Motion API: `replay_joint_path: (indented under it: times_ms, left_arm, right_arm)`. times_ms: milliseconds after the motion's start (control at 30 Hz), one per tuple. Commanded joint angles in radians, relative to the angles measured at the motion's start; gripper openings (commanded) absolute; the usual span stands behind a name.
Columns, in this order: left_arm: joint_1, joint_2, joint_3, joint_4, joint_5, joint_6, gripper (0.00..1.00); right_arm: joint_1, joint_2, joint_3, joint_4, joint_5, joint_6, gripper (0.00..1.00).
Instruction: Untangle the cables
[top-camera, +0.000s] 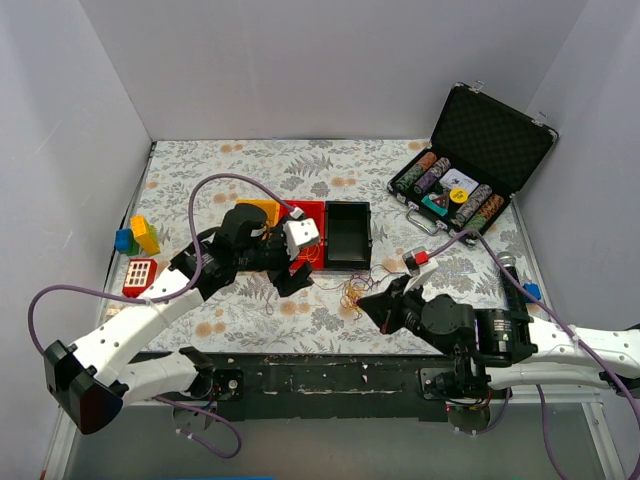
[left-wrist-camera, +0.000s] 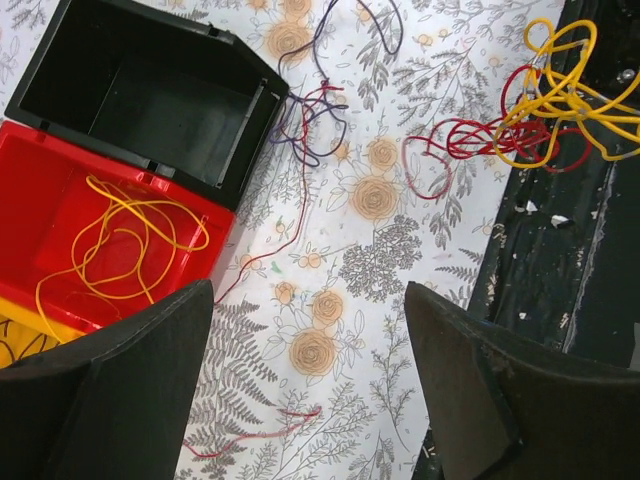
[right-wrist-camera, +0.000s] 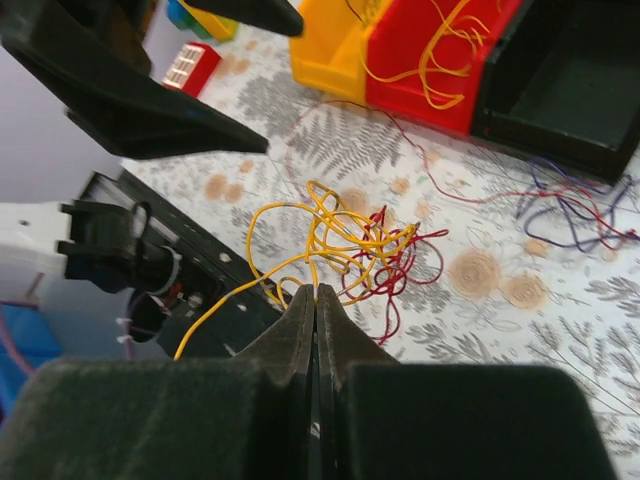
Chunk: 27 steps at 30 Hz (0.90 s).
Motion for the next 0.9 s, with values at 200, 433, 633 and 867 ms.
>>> replay_joint_path:
  times_ms: [200, 433, 633, 867]
  left_arm:
    - [0.001, -0.130, -0.087, 0.197, 0.358, -0.110, 0.81]
    - [-0.016, -0.149, -0.191, 0.432, 0.361, -0.115, 0.89]
    - [-0.021, -0.077, -0.161, 0.458, 0.415, -0.094, 0.84]
    - [-0.027, -0.052, -0.156, 0.434, 0.453, -0.071, 0.40]
  right_arm:
    - [0.006, 0.004, 0.039, 0.378, -0.038, -0.049, 0.01]
    - [0.006, 0.022, 0.037, 0.504, -0.099, -0.052, 0.01]
    - [0.006, 0.038, 0.031, 0.561, -0.133, -0.044, 0.01]
    - [0.006, 0.032, 0.034, 0.572, -0.132, -0.052, 0.01]
